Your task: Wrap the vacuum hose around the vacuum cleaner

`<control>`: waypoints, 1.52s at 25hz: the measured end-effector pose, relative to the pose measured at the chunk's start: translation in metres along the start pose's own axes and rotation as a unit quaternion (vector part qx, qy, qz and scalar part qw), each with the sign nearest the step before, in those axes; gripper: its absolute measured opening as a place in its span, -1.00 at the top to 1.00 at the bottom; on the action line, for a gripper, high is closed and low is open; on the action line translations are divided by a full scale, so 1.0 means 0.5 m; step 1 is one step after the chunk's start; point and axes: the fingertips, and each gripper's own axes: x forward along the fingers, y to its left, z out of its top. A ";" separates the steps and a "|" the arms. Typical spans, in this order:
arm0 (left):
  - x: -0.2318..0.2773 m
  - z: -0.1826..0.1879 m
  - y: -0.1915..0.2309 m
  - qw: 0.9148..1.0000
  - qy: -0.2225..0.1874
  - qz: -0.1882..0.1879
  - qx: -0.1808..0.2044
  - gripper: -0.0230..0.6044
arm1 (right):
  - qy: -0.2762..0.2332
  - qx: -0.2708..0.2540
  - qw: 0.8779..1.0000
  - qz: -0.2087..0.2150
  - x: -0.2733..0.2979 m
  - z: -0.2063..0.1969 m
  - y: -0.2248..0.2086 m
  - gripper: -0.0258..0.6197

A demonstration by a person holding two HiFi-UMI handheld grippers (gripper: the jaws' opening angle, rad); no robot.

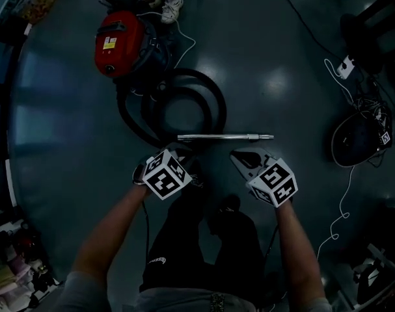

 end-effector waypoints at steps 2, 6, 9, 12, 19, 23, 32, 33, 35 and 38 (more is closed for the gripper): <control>-0.071 0.041 -0.033 1.000 -0.016 0.011 -0.018 0.90 | -0.006 0.003 1.000 -0.010 -0.060 0.043 0.047 0.90; -0.226 0.127 -0.114 0.995 -0.066 0.036 -0.063 0.90 | -0.045 0.000 0.999 -0.026 -0.190 0.137 0.153 0.91; -0.339 0.177 -0.183 0.988 -0.111 0.045 -0.096 0.91 | -0.069 -0.004 0.997 -0.032 -0.275 0.194 0.240 0.90; -0.442 0.216 -0.256 0.979 -0.155 0.050 -0.120 0.91 | -0.080 -0.012 0.996 -0.043 -0.350 0.229 0.313 0.90; -0.600 0.256 -0.377 0.973 -0.200 0.061 -0.103 0.91 | -0.152 0.010 0.987 -0.049 -0.467 0.323 0.430 0.90; -0.692 0.276 -0.406 0.965 -0.241 0.065 -0.082 0.91 | -0.193 0.020 0.979 -0.064 -0.518 0.387 0.494 0.90; -0.903 0.272 -0.443 0.941 -0.330 0.069 -0.023 0.91 | -0.257 -0.010 0.957 -0.136 -0.600 0.505 0.676 0.90; -0.926 0.268 -0.450 0.938 -0.339 0.069 -0.018 0.90 | -0.263 -0.015 0.954 -0.145 -0.609 0.516 0.699 0.90; -0.970 0.258 -0.468 0.932 -0.357 0.067 -0.008 0.90 | -0.274 -0.025 0.948 -0.160 -0.623 0.534 0.746 0.90; -1.028 0.238 -0.499 0.923 -0.380 0.065 0.007 0.91 | -0.294 -0.035 0.939 -0.175 -0.637 0.556 0.814 0.90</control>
